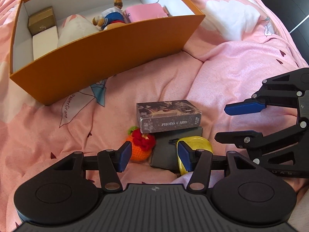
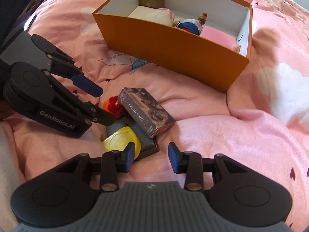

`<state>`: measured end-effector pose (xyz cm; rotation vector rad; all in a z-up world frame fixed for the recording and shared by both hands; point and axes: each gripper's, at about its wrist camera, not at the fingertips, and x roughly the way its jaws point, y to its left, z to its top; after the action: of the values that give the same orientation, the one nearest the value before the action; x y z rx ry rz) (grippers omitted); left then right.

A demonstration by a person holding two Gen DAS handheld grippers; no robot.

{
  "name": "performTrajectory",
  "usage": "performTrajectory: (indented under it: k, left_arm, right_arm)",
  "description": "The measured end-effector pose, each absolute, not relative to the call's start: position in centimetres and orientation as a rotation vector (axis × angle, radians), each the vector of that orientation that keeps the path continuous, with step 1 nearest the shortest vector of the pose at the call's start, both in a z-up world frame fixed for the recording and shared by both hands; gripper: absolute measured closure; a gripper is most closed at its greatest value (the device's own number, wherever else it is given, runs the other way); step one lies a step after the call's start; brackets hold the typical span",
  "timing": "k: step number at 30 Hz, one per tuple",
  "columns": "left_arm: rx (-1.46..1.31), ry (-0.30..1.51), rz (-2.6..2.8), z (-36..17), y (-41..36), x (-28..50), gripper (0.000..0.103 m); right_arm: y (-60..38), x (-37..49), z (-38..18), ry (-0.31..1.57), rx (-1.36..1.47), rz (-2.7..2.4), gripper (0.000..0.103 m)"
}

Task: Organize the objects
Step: 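Move both grippers away from the shoebox toward the photo card box, then grasp the photo card box with the right gripper and lift it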

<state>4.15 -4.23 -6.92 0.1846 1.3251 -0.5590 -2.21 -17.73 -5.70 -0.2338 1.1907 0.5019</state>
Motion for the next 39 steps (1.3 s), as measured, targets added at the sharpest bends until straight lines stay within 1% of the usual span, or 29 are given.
performTrajectory:
  k: [5, 14, 17, 21, 23, 26, 28, 31, 33, 34, 37, 39]
  left_arm:
    - [0.163, 1.347, -0.532, -7.7, -3.5, 4.7, 0.04]
    - [0.15, 1.357, -0.503, -8.3, -2.2, 4.9, 0.04]
    - [0.135, 1.358, -0.517, -8.3, -2.0, 4.9, 0.04]
    - [0.121, 1.381, -0.543, -8.4, -2.0, 4.9, 0.048]
    - [0.087, 1.409, -0.543, -8.7, -1.8, 5.0, 0.05]
    - [0.031, 1.448, -0.55, -9.2, -1.5, 5.1, 0.051]
    - [0.003, 1.47, -0.559, -9.6, -1.5, 5.0, 0.051]
    - [-0.031, 1.497, -0.569, -10.3, -1.8, 4.9, 0.044]
    - [-0.067, 1.521, -0.572, -10.9, -1.8, 5.0, 0.04]
    - [-0.087, 1.535, -0.569, -11.3, -1.7, 5.1, 0.039]
    - [-0.165, 1.56, -0.56, -12.1, -1.3, 5.3, 0.031]
    - [-0.225, 1.576, -0.561, -12.8, -1.1, 5.5, 0.022]
  right_arm:
    - [-16.4, -0.9, -6.4, 1.183, -0.26, 0.557, 0.063]
    - [-13.4, 1.0, -8.5, 1.187, -0.388, 0.652, 0.062]
    - [-12.5, 1.5, -9.2, 1.186, -0.429, 0.672, 0.059]
    - [-11.8, 1.8, -10.0, 1.182, -0.469, 0.684, 0.056]
    - [-11.8, 1.9, -10.2, 1.182, -0.463, 0.676, 0.056]
    - [-12.5, 2.1, -10.1, 1.184, -0.411, 0.661, 0.06]
    - [-13.0, 2.0, -9.8, 1.179, -0.373, 0.642, 0.065]
    - [-14.0, 1.8, -8.9, 1.158, -0.323, 0.591, 0.073]
    - [-15.0, 1.7, -8.2, 1.151, -0.277, 0.548, 0.076]
    - [-15.6, 1.6, -7.8, 1.153, -0.245, 0.532, 0.077]
    - [-17.6, 1.5, -7.3, 1.185, -0.133, 0.49, 0.078]
    - [-18.8, 1.3, -7.4, 1.209, -0.078, 0.466, 0.078]
